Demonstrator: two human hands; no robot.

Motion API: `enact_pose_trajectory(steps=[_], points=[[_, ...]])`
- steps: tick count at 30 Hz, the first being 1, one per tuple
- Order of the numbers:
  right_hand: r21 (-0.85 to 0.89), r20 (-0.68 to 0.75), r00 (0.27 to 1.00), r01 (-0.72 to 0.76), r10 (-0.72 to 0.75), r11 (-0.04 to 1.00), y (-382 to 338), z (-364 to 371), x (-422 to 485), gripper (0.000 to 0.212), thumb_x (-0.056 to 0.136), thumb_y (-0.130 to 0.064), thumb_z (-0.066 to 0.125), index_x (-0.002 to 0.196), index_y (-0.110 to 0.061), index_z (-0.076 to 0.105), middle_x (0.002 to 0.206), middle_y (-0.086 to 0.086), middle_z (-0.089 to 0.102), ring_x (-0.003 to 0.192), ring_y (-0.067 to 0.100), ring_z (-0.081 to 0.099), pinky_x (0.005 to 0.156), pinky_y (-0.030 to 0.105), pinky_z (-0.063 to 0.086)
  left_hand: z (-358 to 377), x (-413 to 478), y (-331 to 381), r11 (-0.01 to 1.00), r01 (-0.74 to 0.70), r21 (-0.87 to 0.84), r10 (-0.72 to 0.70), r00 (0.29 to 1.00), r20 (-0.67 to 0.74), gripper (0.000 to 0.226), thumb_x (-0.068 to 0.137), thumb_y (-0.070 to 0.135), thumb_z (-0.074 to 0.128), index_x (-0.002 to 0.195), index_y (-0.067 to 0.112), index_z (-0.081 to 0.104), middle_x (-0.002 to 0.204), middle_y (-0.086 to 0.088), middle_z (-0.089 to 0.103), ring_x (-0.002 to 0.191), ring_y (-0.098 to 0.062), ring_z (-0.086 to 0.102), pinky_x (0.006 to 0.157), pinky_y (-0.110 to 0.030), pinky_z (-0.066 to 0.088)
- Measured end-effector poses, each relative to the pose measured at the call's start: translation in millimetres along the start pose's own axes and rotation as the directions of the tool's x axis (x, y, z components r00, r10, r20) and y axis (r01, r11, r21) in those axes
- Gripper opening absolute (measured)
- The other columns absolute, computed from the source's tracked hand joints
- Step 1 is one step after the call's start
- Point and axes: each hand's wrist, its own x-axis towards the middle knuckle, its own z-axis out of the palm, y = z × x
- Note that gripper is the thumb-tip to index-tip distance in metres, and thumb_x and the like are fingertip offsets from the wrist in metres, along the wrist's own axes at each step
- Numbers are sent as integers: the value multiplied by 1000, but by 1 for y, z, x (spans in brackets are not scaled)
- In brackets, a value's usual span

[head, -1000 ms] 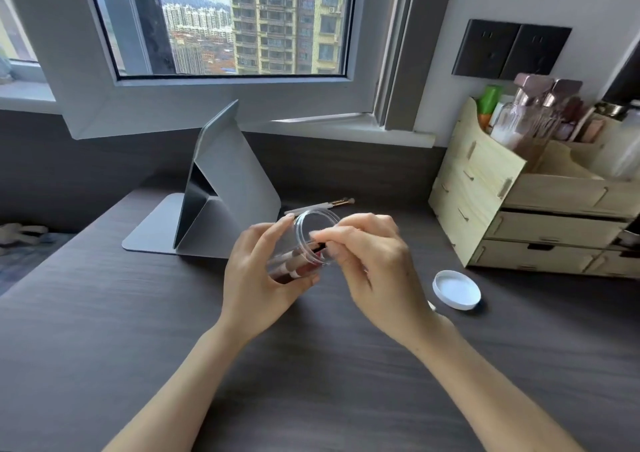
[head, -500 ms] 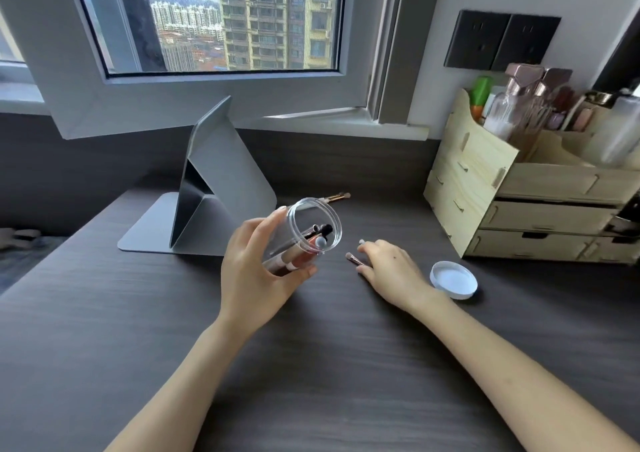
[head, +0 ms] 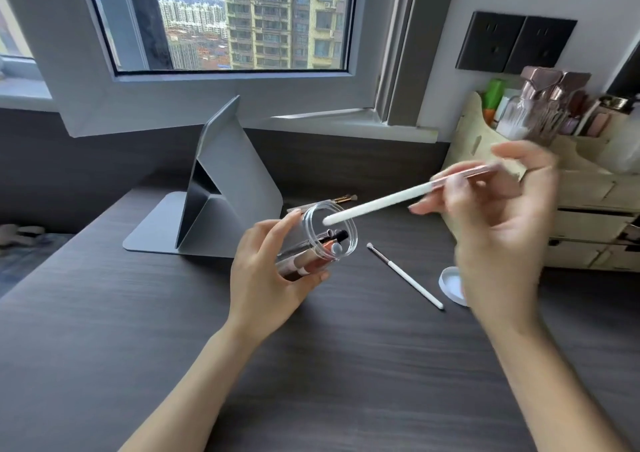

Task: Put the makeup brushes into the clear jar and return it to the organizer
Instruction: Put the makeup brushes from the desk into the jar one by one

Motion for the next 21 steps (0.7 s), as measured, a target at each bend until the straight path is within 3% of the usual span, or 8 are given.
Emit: enact_pose_trajectory(steps=[3,7,10,12,14,17,19,21], points=[[-100,107,988,-101,112,990,20,16,-20,32,85,2,60,96,-22,43,83,10,66,69,18,67,69,26,53,0,-1,1,1000,-16,7,16,1000,7,80,56,39,82,128,31,46,109,8,53,98,-20,54,84,-35,48],[-466,234,972,93,21,880,42,24,-33,6,83,-15,65,88,-14,63,86,-2,69,81,13,63,72,29,52,1,0,0,999,-39,15,39,999,9,80,57,39,82,128,28,47,109,6,54,98,-19,54,83,-33,47],[-495,307,951,188,-31,849,47,21,-34,11,85,-18,61,91,-14,69,95,-14,64,93,12,60,80,22,49,1,0,0,999,-43,22,43,999,11,79,57,40,81,127,27,47,109,1,57,96,-21,55,82,-36,48],[-459,268,963,91,40,884,48,12,-29,15,87,-21,57,96,-17,68,99,-18,62,98,10,58,83,16,45,0,0,1,999,-32,10,31,999,8,78,58,42,79,127,29,48,108,4,56,94,-22,55,80,-40,50],[-511,157,978,-38,137,859,62,-3,-22,13,89,-19,56,95,-20,67,92,-16,62,88,11,58,77,11,42,0,0,1,1000,-15,-2,15,1000,-2,76,58,43,78,127,29,49,108,9,53,93,-21,54,78,-44,52],[-774,123,938,-113,324,622,102,-20,-15,13,86,-16,61,97,-14,68,88,-2,69,89,24,58,73,27,40,0,0,2,1000,-14,0,14,1000,-16,78,56,40,81,127,28,49,108,12,50,93,-19,53,78,-45,52],[-883,173,850,-91,498,461,127,-22,-16,29,85,-23,63,112,-12,62,96,5,70,96,28,57,73,28,34,0,0,1,1000,-10,6,10,1000,-16,79,55,38,82,126,30,49,107,12,51,93,-18,52,79,-42,51],[-935,208,759,-31,617,354,145,-20,-16,42,85,-28,63,123,-12,52,107,7,66,105,29,55,80,31,37,0,0,0,1000,-16,12,16,1000,-10,78,55,39,81,126,29,49,107,11,52,93,-19,53,80,-41,50]])
